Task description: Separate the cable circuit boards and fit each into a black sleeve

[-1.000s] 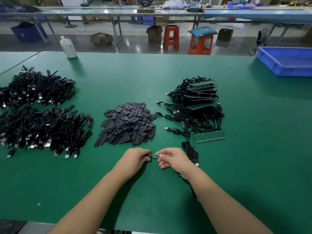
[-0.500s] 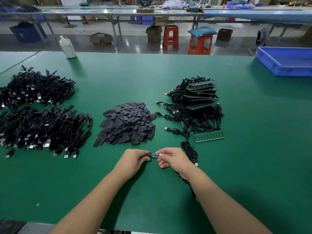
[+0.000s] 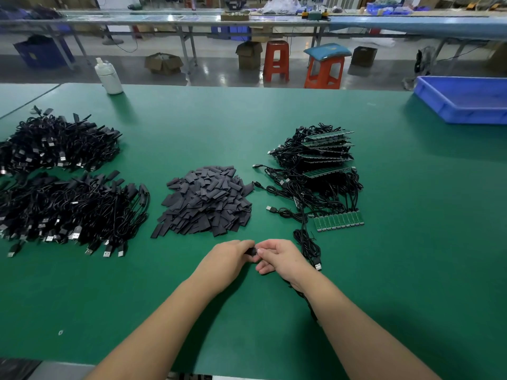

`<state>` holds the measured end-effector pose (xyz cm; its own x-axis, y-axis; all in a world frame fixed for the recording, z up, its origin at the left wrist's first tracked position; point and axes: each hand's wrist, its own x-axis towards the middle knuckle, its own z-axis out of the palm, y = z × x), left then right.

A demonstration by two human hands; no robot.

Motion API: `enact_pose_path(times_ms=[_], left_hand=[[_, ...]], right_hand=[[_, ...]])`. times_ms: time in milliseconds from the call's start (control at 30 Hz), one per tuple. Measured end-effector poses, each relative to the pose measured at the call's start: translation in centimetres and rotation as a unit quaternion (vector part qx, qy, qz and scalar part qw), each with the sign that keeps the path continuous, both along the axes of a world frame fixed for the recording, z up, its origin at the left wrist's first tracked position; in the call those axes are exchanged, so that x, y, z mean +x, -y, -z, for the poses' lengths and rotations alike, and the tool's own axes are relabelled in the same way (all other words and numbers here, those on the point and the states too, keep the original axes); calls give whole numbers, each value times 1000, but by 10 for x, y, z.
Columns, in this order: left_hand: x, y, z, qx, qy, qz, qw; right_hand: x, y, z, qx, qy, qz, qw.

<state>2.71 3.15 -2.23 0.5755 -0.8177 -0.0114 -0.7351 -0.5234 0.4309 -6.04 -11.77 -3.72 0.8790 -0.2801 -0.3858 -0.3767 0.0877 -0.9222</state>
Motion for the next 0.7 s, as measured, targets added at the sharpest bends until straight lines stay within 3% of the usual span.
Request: enact_pose_path(times_ms=[300,533,700], left_hand=[[-8,-5,-1,-111,-11,-7,994],[-6,1,5,-62,-9,-25,998],[-5,-2,7,-77,-2,-11,997]], right_hand=[[2,2,2,12,-8,-15,1000],[4,5,2,19,-25,-35,999],[4,4,4,14,-28,-33,999]])
